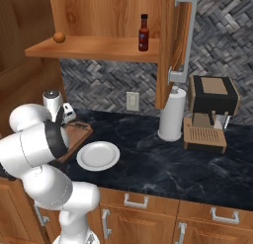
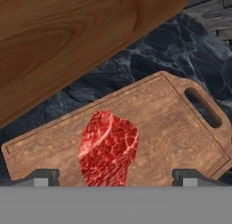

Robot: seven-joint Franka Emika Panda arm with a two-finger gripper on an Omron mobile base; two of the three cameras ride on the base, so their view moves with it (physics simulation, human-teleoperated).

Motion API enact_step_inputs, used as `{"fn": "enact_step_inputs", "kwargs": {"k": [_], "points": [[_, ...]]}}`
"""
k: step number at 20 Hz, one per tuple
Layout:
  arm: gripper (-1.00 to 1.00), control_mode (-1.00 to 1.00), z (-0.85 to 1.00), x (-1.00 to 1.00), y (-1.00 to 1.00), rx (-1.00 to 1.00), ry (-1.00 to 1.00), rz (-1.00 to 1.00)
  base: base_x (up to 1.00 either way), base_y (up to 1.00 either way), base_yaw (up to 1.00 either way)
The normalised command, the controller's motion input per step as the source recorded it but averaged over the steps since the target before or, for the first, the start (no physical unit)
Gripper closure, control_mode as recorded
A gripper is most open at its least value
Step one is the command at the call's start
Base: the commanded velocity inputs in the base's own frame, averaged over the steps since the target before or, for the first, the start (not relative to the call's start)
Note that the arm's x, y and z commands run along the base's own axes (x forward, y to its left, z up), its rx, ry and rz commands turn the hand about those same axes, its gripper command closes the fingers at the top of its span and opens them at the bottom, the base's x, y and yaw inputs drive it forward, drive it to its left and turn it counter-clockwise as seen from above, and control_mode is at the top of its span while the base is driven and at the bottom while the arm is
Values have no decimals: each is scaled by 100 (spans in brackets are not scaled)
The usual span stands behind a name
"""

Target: Pick the steak from the plate and place it on the cutting board. Then pick the condiment bottle from the cabinet and place it next to the cutting board.

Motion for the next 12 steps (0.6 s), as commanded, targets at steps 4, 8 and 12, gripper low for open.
{"fn": "enact_step_inputs", "kwargs": {"k": [4, 8, 12], "points": [[-100, -100, 34, 0, 0, 5, 0, -2, 0, 0, 0], [-100, -100, 32, 0, 0, 2, 0, -3, 0, 0, 0], [-100, -100, 29, -2, -1, 0, 0, -4, 0, 0, 0]]}}
